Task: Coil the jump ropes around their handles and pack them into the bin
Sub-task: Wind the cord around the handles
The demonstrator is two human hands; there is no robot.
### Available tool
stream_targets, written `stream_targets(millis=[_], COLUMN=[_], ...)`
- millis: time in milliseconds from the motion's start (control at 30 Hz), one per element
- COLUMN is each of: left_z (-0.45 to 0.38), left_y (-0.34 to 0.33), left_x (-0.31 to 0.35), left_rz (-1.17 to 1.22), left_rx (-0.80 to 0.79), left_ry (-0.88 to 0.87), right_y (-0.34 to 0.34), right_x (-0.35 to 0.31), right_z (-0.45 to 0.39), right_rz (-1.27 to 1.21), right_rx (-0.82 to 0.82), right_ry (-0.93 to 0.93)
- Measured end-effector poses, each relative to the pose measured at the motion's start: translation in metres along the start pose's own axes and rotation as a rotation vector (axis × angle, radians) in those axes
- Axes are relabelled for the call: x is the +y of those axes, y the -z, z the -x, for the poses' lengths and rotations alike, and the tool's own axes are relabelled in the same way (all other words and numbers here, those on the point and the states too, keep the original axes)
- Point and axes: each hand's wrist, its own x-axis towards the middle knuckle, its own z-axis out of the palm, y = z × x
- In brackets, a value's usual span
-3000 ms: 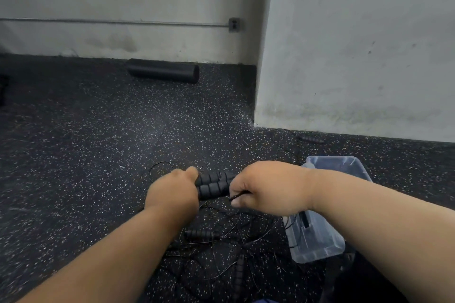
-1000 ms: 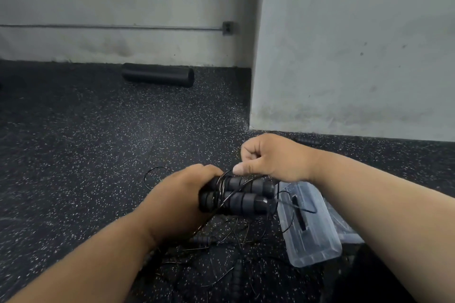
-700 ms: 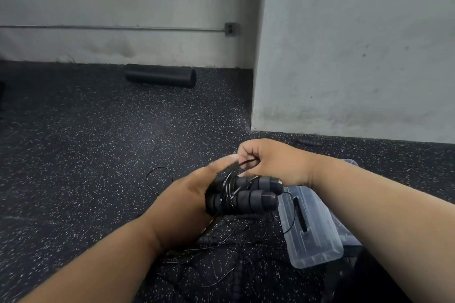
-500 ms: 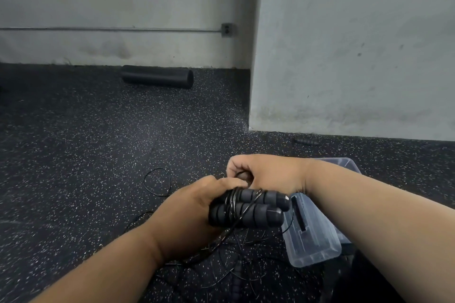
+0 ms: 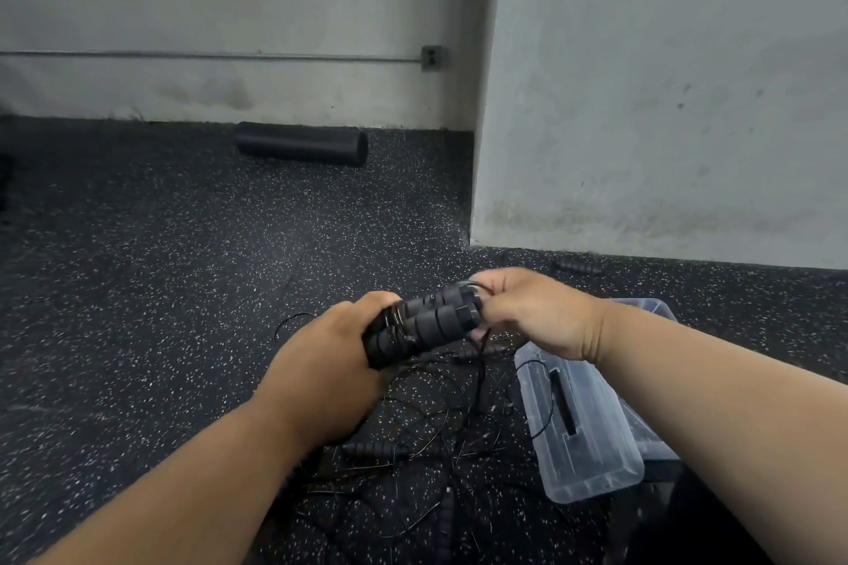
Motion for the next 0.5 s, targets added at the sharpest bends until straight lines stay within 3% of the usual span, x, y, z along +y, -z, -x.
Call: stream_targets(millis=[100, 167, 233, 300, 367, 500], left_z=[-0.006, -0.011, -0.017, -0.023, -0.027, -0.030], left_y=[-0.004, -0.002, 0.007, 0.019, 0.029, 0.033], left_x=[-0.008, -0.017, -0.026, -0.038, -0.046, -0.046], left_rz=[-0.051, 0.126, 0.431, 0.671, 0.760, 0.691], left_rx=[0.028, 0.105, 0.214, 0.310, 0.370, 0.444], left_ry=[0.142, 0.296, 0.422, 0.460, 0.475, 0.426], right_y=[0.013, 0.020, 0.017, 0.005, -0.004, 0.002], right_x=[-0.001, -0.011, -0.015, -0.006, 0.004, 0.008], right_z=[0.001, 0.011, 0.023, 0.026, 0.024, 0.019], right_rz=[-0.096, -0.065, 0.228, 0.555, 0.635, 0.391], right_rx=[0.129, -0.055, -0.291, -0.398, -0.339, -0.191], right_ry=[0.083, 0.058, -0.038, -0.127, -0.195, -0.278])
